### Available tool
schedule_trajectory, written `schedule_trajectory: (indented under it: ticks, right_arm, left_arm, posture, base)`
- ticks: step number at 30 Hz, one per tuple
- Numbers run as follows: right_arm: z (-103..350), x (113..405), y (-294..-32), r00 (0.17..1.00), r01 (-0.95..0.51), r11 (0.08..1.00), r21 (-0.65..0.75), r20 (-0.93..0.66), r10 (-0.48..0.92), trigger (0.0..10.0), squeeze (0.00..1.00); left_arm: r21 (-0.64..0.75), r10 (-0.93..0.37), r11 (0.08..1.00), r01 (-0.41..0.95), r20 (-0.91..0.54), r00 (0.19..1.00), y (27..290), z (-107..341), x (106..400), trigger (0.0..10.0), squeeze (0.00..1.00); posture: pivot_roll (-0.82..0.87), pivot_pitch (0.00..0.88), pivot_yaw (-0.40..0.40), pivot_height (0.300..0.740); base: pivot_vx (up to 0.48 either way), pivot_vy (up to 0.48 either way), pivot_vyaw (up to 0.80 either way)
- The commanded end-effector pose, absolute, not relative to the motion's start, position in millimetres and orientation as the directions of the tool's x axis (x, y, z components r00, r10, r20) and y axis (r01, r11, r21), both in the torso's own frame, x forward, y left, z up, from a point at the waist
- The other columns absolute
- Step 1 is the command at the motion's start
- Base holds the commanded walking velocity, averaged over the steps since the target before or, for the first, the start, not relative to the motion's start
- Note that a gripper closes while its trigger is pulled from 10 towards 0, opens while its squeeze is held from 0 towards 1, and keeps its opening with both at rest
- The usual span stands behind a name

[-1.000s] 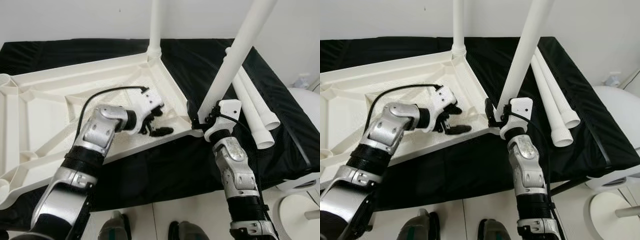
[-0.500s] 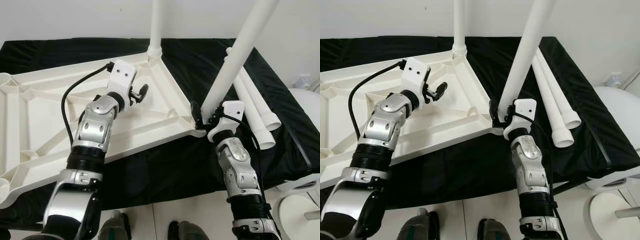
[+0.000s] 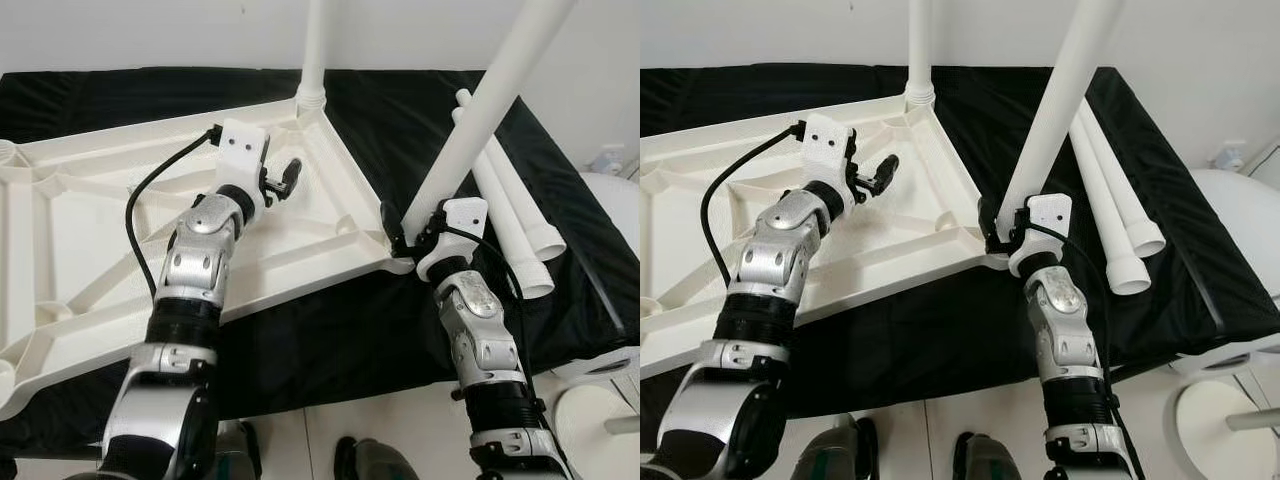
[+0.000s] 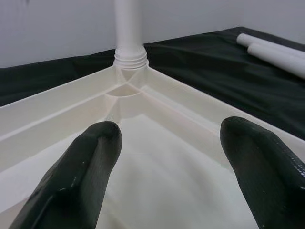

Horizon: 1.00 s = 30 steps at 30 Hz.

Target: Building children table

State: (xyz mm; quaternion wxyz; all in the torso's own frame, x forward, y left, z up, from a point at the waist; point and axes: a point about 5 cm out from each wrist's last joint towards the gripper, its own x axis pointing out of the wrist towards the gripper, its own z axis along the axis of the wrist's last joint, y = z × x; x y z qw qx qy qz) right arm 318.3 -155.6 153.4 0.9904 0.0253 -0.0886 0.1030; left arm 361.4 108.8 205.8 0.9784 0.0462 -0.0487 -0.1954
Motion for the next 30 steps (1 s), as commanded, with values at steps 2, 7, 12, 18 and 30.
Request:
schedule_trajectory:
  ticks: [2, 7, 12, 18, 30]
  right_arm:
    - [154, 322, -164, 0.966, -0.192, 0.981, 0.028, 0.179, 0.184, 10.0, 0.00]
    - [158, 329, -166, 0.963, -0.199, 0.980, 0.013, 0.186, 0.193, 10.0, 0.00]
    - [162, 334, -168, 0.959, -0.215, 0.977, 0.005, 0.191, 0.210, 10.0, 0.00]
    - [165, 348, -174, 0.947, -0.259, 0.965, -0.035, 0.187, 0.261, 10.0, 0.00]
    - [169, 368, -187, 0.955, -0.244, 0.967, -0.075, 0.155, 0.253, 10.0, 0.00]
  left_arm:
    - [0.043, -0.065, 0.997, 0.060, 0.110, 0.992, 129, 207, 360, 10.0, 0.00]
    - [0.018, -0.023, 1.000, 0.021, 0.148, 0.989, 132, 206, 349, 10.0, 0.00]
    - [-0.061, -0.043, 0.997, 0.053, 0.147, 0.988, 127, 196, 340, 10.0, 0.00]
    - [-0.093, -0.076, 0.991, 0.092, 0.162, 0.984, 120, 194, 325, 10.0, 0.00]
    - [-0.049, -0.166, 0.983, 0.174, 0.145, 0.975, 110, 195, 312, 10.0, 0.00]
  posture:
    - [-0.01, 0.145, -0.044, 0.740]
    - [0.00, 0.152, -0.048, 0.740]
    - [0.02, 0.169, -0.057, 0.740]
    - [0.03, 0.191, -0.069, 0.740]
    - [0.05, 0.211, -0.078, 0.740]
  base:
    - [0.000, 0.000, 0.00]
    - [0.000, 0.000, 0.00]
    - [0.000, 0.000, 0.00]
    - [0.000, 0.000, 0.00]
    - [0.000, 0.000, 0.00]
